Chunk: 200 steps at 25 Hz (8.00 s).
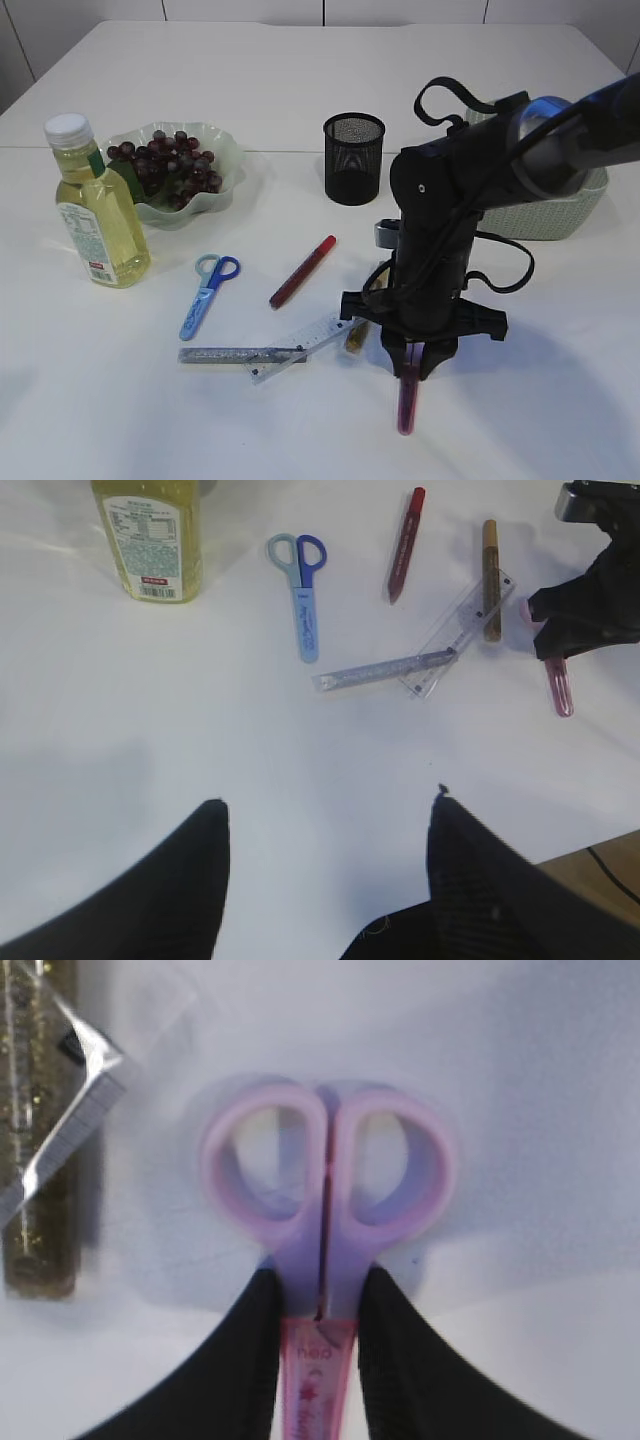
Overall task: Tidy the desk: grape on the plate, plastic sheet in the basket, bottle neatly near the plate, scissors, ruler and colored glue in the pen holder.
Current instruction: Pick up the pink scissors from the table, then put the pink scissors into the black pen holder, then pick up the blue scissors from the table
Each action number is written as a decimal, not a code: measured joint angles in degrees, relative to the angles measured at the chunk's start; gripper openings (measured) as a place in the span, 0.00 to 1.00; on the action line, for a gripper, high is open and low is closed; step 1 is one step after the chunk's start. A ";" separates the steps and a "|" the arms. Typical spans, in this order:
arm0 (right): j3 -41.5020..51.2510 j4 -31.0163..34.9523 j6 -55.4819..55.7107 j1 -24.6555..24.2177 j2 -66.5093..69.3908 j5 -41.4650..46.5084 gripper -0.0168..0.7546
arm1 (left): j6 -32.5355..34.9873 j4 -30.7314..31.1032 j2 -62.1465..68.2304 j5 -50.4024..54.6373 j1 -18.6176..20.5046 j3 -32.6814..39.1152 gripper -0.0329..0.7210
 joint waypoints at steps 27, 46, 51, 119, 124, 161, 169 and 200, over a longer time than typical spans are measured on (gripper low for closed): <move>-0.56 1.31 -10.99 0.00 0.00 4.47 0.25 | 0.00 0.00 0.00 0.00 0.00 0.00 0.64; 3.20 1.71 -22.93 0.00 -8.93 1.00 0.25 | 0.00 0.00 0.00 0.12 0.00 0.00 0.64; 9.49 -0.13 -23.11 0.00 -16.64 -6.30 0.25 | 0.00 0.00 0.00 0.25 0.00 0.00 0.64; -23.12 -14.09 -37.80 -12.65 10.14 -67.43 0.24 | 0.00 4.94 0.00 0.90 0.00 0.00 0.63; -24.23 -14.10 -37.69 -12.65 12.03 -67.55 0.24 | 0.00 4.94 0.00 0.90 0.00 0.00 0.63; -24.83 -14.10 -35.08 -10.89 12.81 -65.48 0.25 | 0.00 4.94 0.00 0.71 0.00 0.00 0.63; -24.83 -14.06 -35.08 -10.89 12.81 -63.26 0.39 | 0.00 4.94 0.00 0.71 0.00 0.00 0.63; -55.12 -1.20 -34.77 -10.89 3.48 15.00 0.41 | 0.00 3.89 0.00 0.71 0.00 0.00 0.63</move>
